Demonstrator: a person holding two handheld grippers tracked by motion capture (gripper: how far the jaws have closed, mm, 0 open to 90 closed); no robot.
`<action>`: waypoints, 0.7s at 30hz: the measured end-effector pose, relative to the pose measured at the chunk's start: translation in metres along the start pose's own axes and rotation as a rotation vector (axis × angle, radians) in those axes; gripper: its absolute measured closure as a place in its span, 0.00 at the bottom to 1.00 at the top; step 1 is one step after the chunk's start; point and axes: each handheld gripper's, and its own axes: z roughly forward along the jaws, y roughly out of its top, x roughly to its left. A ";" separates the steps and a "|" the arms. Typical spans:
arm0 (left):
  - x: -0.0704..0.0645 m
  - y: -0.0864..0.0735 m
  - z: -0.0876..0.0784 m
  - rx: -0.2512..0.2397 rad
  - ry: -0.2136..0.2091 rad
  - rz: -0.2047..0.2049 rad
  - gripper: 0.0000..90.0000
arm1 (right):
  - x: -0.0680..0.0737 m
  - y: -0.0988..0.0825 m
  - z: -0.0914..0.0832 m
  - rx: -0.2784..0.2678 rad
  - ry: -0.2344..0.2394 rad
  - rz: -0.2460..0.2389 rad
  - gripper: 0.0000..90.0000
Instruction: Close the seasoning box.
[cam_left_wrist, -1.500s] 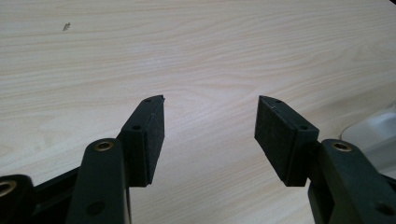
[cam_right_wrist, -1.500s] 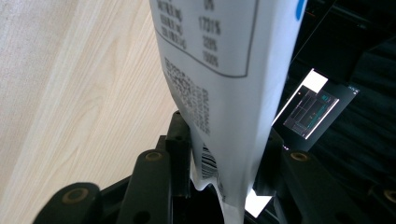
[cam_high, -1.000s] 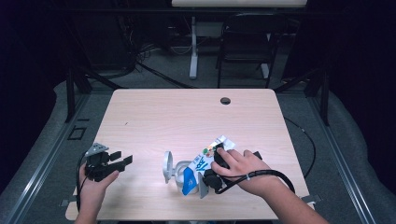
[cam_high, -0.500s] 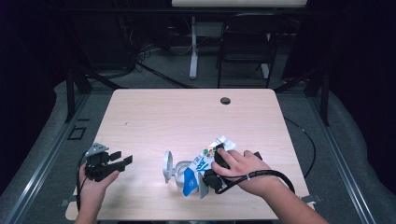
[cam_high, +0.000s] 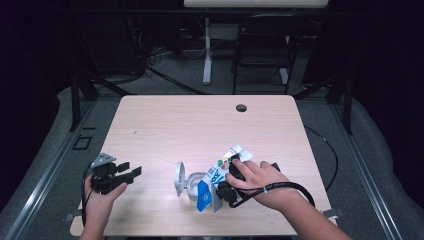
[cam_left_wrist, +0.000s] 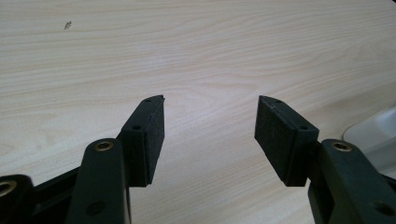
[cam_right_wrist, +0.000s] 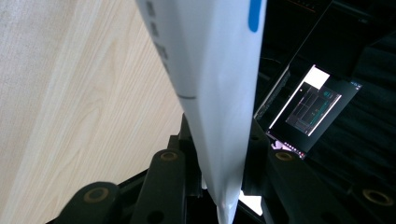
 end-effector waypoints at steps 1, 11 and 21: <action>0.000 0.000 0.000 0.000 0.000 0.000 0.48 | 0.000 0.000 0.000 -0.001 0.000 0.004 0.84; 0.000 0.000 0.000 0.000 0.000 0.000 0.48 | -0.001 0.001 -0.001 0.006 0.006 0.012 0.89; 0.000 0.000 0.000 0.002 0.000 0.001 0.48 | -0.002 0.001 -0.001 0.005 0.009 0.021 0.92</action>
